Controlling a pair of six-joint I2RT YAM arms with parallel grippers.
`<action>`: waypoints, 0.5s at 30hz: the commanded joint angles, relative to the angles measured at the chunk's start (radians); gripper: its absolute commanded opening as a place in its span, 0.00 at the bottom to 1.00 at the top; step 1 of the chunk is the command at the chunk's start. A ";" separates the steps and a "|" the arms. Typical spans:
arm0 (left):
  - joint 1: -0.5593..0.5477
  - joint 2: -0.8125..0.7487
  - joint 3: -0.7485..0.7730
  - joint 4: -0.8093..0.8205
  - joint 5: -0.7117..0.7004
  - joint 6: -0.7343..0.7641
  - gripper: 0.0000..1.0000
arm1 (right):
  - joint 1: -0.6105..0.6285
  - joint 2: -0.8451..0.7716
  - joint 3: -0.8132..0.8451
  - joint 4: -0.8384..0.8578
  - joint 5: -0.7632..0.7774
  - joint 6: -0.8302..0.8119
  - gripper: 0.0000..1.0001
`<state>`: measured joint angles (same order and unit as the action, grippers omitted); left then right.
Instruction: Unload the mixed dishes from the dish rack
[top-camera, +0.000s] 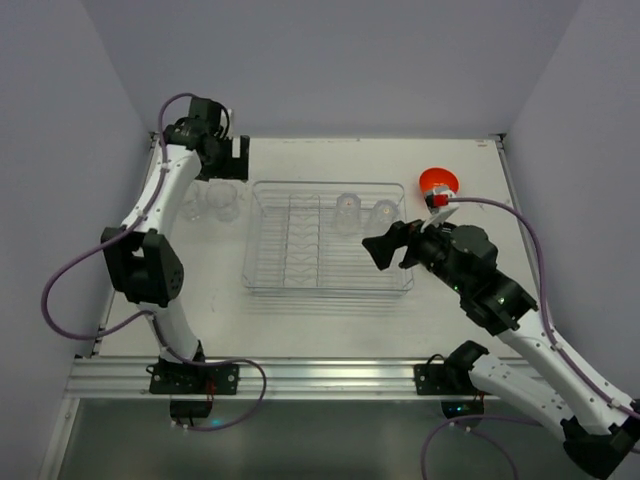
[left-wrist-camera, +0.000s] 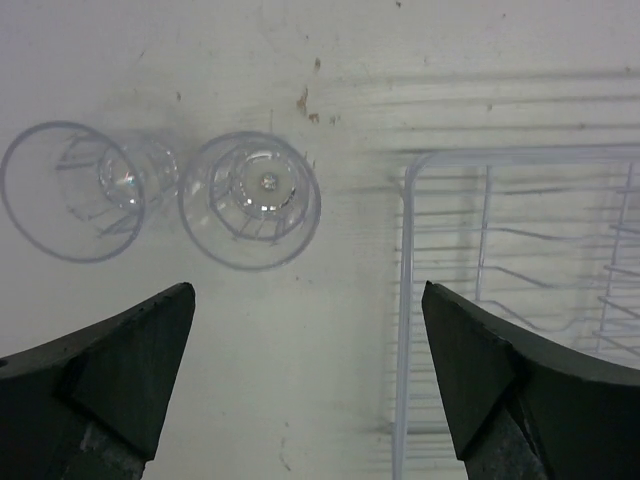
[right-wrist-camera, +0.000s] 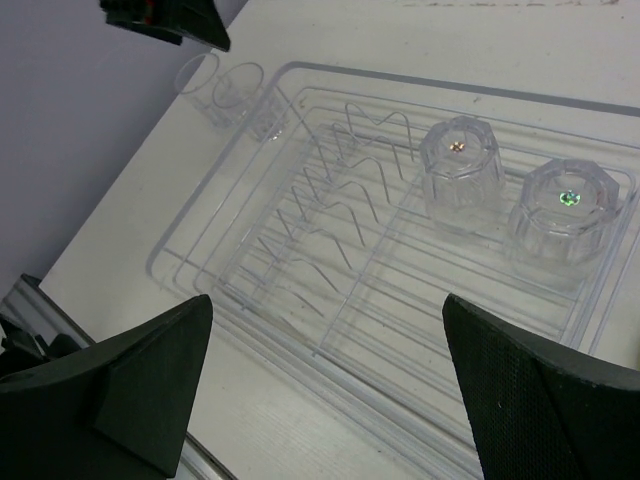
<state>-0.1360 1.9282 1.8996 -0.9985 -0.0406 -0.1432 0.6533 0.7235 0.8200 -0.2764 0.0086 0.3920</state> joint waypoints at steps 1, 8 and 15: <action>-0.004 -0.222 -0.140 0.105 -0.012 -0.058 1.00 | -0.004 0.034 0.024 0.045 0.027 0.027 0.99; -0.001 -0.809 -0.681 0.496 0.050 -0.235 1.00 | -0.007 0.253 0.152 -0.050 0.241 0.154 0.99; 0.001 -1.116 -0.962 0.523 0.192 -0.257 1.00 | -0.119 0.543 0.306 -0.182 0.215 0.166 0.99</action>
<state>-0.1371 0.8551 1.0237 -0.5541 0.0608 -0.3828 0.5797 1.2003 1.0412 -0.3874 0.1967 0.5285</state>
